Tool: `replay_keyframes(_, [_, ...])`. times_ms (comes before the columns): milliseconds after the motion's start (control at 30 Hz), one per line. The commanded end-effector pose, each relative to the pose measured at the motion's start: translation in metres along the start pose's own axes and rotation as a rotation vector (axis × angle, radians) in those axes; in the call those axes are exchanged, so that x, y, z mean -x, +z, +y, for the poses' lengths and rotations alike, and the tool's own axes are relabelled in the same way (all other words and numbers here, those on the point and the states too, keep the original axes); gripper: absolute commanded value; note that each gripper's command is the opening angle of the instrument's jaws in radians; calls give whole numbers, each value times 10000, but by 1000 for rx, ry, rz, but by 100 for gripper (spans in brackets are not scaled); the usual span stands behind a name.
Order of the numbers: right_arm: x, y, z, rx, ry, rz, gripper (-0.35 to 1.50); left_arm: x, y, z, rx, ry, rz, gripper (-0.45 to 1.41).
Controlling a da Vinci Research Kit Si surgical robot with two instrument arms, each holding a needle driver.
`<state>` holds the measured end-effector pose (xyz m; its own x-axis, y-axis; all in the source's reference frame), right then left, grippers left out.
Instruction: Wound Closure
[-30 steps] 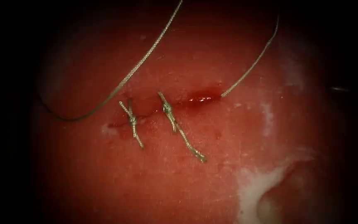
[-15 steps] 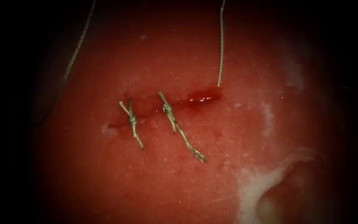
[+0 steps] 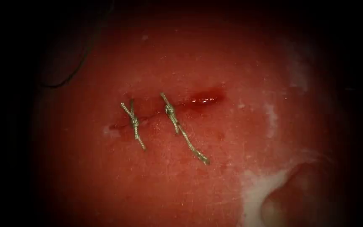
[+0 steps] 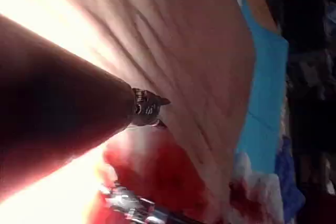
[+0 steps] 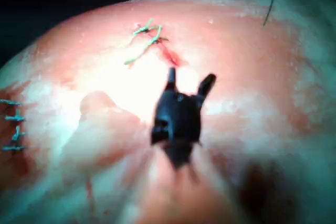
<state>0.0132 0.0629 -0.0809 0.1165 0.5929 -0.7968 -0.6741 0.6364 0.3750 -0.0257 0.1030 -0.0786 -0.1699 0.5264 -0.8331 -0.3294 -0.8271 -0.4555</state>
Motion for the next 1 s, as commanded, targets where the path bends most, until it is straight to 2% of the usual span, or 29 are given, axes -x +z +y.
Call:
replay_keyframes(33, [2, -2, 0, 2, 1, 0, 133, -4, 22, -4, 8, 4, -6, 78])
replay_keyframes(100, [0, -14, 8, 21, 3, 3, 133, -2, 56, -5, 28, 16, -24, 78])
replay_keyframes(133, [-1, -18, 11, 22, 4, 2, 133, 0, 63, -5, 37, 20, -32, 78])
replay_keyframes(200, [-2, -26, 18, 47, 1, 0, 136, 5, 75, -8, 65, 32, -57, 78])
replay_keyframes(267, [-2, -28, 20, 46, 3, -1, 136, 6, 76, -13, 57, 36, -60, 78])
replay_keyframes(400, [-3, -23, 15, 37, 4, 4, 138, -7, 97, -42, 59, 43, -99, 78])
replay_keyframes(433, [-3, -21, 11, 23, 4, 0, 138, -13, 110, -43, 61, 50, -108, 78])
replay_keyframes(533, [-3, -22, 10, 22, 4, 0, 138, -9, 112, -31, 78, 59, -107, 78])
replay_keyframes(733, [-3, -21, 5, 15, 5, -2, 138, 47, 66, 30, 131, 105, -131, 78])
replay_keyframes(767, [-4, -19, 4, 11, 5, -2, 138, 75, 45, 48, 117, 112, -139, 78])
replay_keyframes(833, [-4, -16, 1, 5, 0, -1, 138, 104, 29, 63, 106, 111, -156, 78])
replay_keyframes(1000, [-3, -8, -9, -12, 0, 0, 138, 177, 3, 87, 93, 83, -173, 78])
